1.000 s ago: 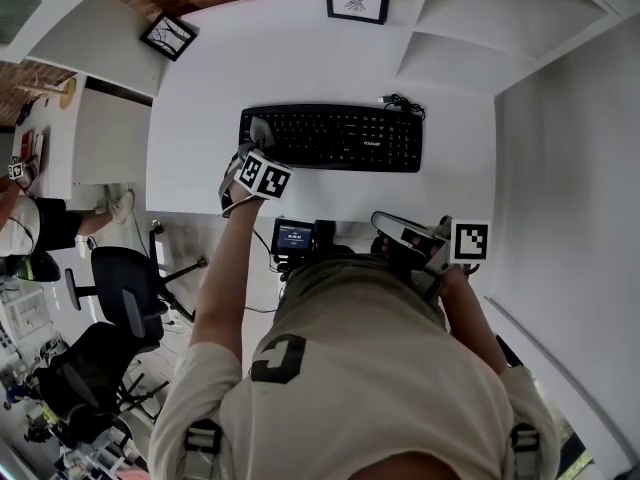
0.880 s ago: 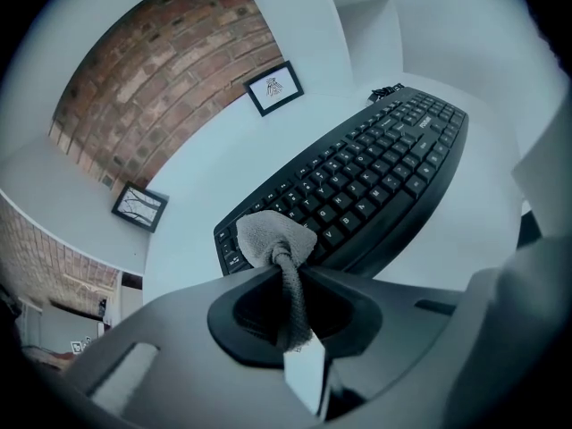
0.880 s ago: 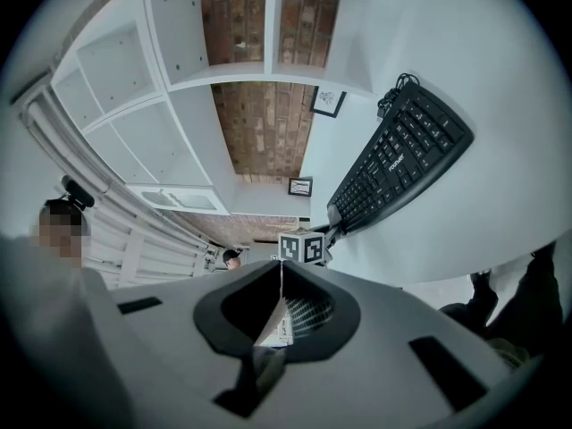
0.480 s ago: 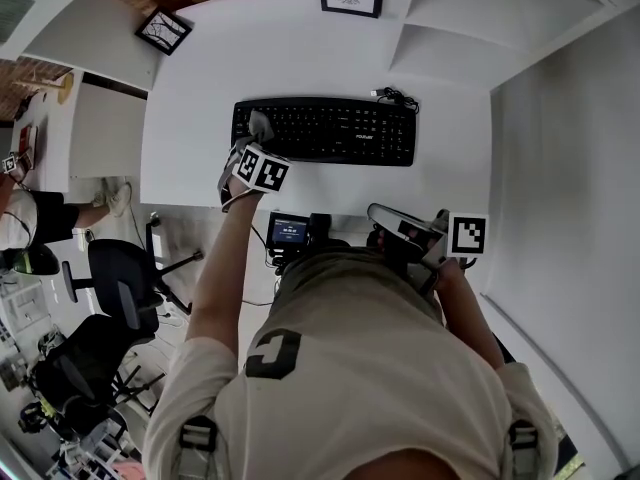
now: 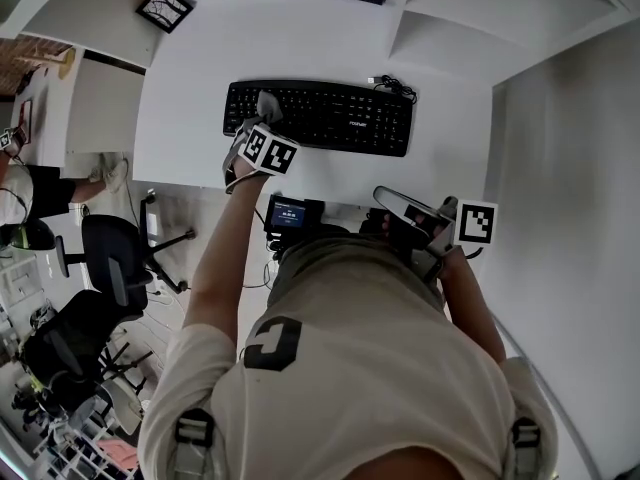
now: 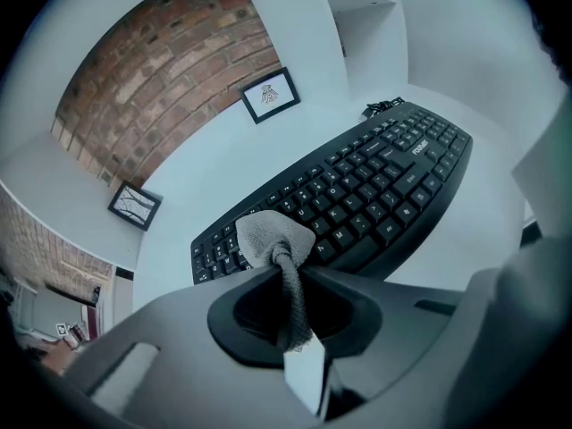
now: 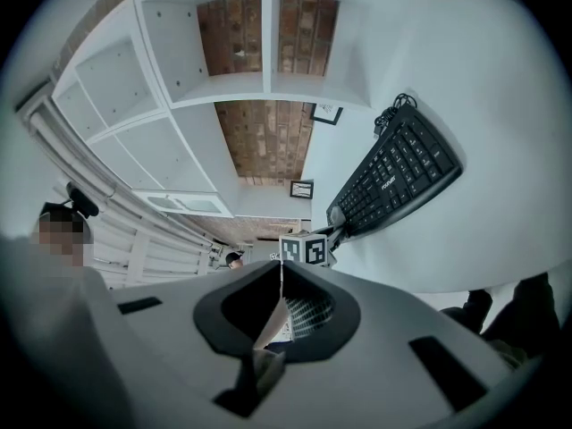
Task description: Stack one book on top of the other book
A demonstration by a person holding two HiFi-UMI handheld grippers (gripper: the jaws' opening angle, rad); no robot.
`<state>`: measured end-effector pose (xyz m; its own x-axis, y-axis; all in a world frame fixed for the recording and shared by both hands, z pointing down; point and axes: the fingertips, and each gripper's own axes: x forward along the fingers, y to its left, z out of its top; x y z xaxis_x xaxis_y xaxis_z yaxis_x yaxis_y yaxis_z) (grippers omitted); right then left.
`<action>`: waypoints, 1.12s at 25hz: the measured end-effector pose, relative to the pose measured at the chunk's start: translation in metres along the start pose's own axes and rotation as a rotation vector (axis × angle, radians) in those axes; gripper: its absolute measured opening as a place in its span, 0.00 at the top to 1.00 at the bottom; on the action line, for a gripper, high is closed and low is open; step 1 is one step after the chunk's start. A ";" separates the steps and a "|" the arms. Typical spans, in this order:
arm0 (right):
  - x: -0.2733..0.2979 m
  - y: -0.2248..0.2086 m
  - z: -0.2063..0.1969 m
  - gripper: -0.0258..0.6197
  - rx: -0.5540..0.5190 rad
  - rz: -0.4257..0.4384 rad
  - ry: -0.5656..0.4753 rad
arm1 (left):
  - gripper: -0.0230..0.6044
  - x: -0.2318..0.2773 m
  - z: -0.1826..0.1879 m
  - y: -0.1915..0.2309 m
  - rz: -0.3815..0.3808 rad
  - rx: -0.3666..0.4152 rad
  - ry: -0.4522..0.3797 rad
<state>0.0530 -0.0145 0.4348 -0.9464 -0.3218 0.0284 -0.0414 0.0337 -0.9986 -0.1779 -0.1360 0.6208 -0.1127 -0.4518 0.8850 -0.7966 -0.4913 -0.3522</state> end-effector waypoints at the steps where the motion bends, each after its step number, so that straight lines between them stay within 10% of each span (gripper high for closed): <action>1: -0.002 0.000 0.002 0.95 -0.001 0.000 0.008 | 0.91 0.000 0.000 0.000 0.005 -0.008 0.005; 28: -0.024 -0.005 0.008 0.95 0.024 0.018 0.022 | 0.91 -0.010 0.034 -0.051 -0.041 -0.065 -0.051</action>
<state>0.0781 -0.0146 0.4385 -0.9538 -0.3003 0.0107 -0.0164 0.0163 -0.9997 -0.1164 -0.1315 0.6194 -0.0500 -0.4700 0.8812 -0.8370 -0.4617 -0.2938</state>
